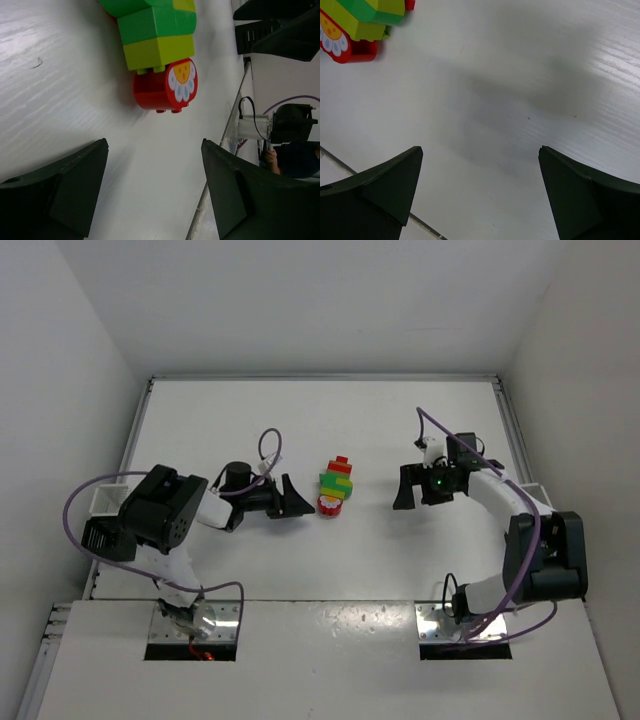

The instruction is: Sort the legos into containers by color

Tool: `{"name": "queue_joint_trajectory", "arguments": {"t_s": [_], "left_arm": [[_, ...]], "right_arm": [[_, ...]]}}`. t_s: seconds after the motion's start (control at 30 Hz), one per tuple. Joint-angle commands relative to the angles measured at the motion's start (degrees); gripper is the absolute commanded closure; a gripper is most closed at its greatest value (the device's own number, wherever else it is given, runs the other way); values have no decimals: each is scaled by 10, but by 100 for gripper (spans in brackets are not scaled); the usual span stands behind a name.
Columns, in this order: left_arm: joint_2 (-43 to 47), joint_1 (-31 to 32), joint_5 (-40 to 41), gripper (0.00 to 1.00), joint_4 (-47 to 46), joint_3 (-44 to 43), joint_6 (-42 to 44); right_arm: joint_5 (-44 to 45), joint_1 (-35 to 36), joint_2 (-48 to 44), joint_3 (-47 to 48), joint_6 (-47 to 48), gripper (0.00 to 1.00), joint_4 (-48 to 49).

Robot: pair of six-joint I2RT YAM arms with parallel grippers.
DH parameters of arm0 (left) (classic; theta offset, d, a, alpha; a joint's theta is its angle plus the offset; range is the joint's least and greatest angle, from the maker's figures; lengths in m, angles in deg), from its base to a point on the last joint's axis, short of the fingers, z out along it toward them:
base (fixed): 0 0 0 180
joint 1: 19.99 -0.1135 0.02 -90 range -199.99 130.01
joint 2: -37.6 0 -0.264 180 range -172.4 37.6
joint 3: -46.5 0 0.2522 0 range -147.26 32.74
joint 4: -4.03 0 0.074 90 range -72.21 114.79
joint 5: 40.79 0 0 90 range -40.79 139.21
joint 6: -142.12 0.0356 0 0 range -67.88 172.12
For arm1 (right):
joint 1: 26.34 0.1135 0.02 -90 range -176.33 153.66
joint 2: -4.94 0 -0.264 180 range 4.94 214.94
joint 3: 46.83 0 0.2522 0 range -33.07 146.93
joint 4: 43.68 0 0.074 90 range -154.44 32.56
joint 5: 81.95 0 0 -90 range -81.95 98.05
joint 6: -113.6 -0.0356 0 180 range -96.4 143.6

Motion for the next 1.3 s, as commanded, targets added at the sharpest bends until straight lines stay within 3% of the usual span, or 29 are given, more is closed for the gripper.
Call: {"name": "queue_joint_trajectory", "arguments": {"t_s": [0.0,0.23,0.6,0.73,1.2,1.27], "left_arm": [[-42,20,-3,18,-66,-14,-36],[-116,43,-24,20,-159,-37,-108],[-208,54,-35,21,-231,-81,-173],[-221,59,-35,26,-237,-87,-179],[-250,75,-7,23,-32,-168,-121],[-255,75,-7,32,-32,-168,-121]], "right_arm": [[-20,-1,7,14,13,0,5],[-25,-1,26,14,13,0,5],[-31,-1,36,14,13,0,0],[-31,-1,41,14,13,0,0],[-36,-1,47,20,13,0,0],[-41,-1,41,14,13,0,0]]}}
